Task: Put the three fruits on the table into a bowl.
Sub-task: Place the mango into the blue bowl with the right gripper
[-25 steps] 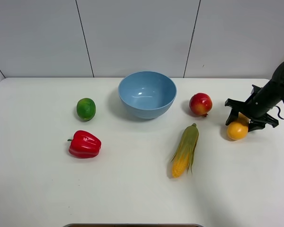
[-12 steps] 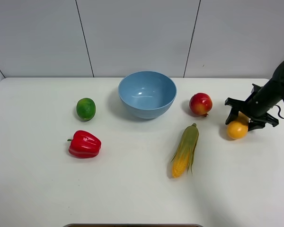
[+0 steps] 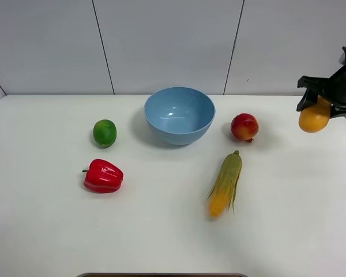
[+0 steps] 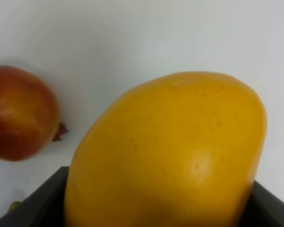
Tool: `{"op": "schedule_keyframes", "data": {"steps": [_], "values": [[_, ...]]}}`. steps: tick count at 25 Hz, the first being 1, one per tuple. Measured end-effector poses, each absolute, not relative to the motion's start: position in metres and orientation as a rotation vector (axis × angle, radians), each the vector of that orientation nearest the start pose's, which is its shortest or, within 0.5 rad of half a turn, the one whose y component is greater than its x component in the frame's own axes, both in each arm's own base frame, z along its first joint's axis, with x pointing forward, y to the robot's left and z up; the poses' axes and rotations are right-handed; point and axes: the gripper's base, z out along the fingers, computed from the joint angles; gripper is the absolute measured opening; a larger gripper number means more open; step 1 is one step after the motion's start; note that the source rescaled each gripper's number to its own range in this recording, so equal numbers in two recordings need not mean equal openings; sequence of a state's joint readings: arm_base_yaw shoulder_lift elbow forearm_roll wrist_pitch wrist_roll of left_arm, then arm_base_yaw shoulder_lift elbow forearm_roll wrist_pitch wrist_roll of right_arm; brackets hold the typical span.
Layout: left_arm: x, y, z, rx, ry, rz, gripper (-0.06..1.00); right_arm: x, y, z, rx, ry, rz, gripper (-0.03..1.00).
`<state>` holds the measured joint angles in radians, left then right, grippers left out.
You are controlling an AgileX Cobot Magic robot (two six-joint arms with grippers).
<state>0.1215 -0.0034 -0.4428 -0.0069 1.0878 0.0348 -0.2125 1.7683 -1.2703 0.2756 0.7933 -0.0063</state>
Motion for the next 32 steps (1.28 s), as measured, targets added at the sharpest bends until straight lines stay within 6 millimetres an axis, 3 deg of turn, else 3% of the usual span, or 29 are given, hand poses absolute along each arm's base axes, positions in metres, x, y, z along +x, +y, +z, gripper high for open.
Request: {"op": "schedule_keyframes", "data": {"steps": [3,7,11,15,19,23,26,32], "values": [[0.0,-0.001,0.259,-0.092,2.124,0.084,1.0,0.364,-0.051,0.257,0.396,2.661,0.262,0.0],[0.0,-0.001,0.259,-0.092,2.124,0.084,1.0,0.38,-0.017,0.291,0.225,2.59,0.286,0.0],[0.0,-0.001,0.259,-0.092,2.124,0.084,1.0,0.39,0.026,0.316,0.07,2.482,0.316,0.0],[0.0,-0.001,0.259,-0.092,2.124,0.084,1.0,0.391,0.083,0.321,-0.095,2.4,0.367,0.0],[0.0,-0.001,0.259,-0.092,2.124,0.084,1.0,0.395,0.139,0.301,-0.264,2.358,0.404,0.0],[0.0,-0.001,0.259,-0.092,2.124,0.085,1.0,0.404,0.183,0.262,-0.368,2.337,0.414,0.0],[0.0,-0.001,0.259,-0.092,2.124,0.085,1.0,0.413,0.203,0.226,-0.414,2.334,0.402,0.0],[0.0,-0.001,0.259,-0.092,2.124,0.085,1.0,0.418,0.211,0.188,-0.437,2.401,0.384,0.0]]}}
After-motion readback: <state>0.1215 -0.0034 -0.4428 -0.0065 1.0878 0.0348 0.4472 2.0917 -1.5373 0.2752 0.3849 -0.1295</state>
